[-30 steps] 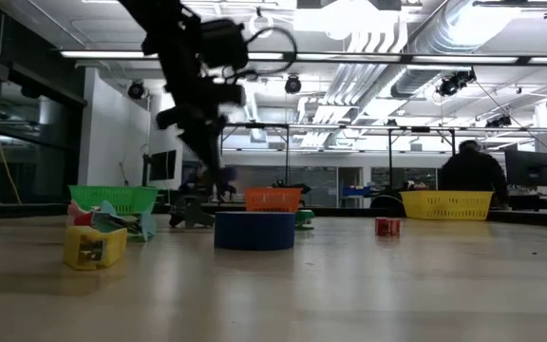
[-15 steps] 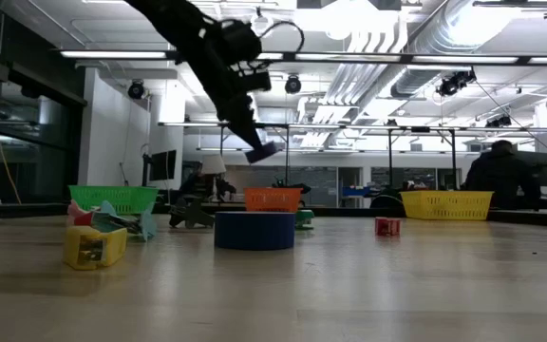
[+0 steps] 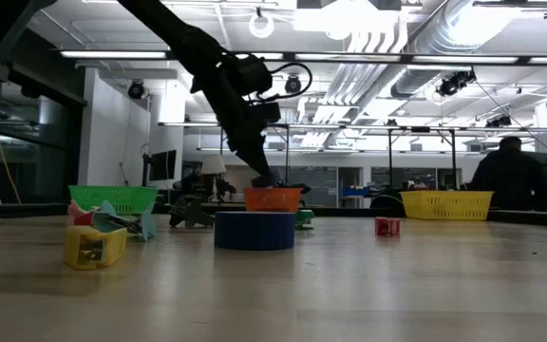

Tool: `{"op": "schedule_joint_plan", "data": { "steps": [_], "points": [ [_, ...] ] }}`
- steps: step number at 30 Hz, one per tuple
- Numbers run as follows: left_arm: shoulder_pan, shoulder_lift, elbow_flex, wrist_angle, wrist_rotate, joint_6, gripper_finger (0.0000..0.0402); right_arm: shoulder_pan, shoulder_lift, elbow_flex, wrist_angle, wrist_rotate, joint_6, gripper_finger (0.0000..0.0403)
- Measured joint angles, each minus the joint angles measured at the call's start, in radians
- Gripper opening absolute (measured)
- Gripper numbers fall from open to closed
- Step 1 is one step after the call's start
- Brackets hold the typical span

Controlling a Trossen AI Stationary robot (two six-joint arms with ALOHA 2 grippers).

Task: Pick and place Stapler, Stapler remover, tape
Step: Put the top blue tape into the orange bin

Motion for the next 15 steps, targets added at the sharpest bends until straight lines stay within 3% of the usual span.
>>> {"op": "schedule_joint_plan", "data": {
  "steps": [3, 15],
  "points": [
    [0.0, 0.0, 0.0, 0.001, -0.044, -0.001, 0.0029, 0.0, 0.0, 0.0, 0.0, 0.002, 0.003, 0.0178],
    [0.0, 0.0, 0.0, -0.012, -0.049, 0.015, 0.0029, 0.0, 0.0, 0.0, 0.0, 0.003, 0.003, 0.0178]
  ]
}}
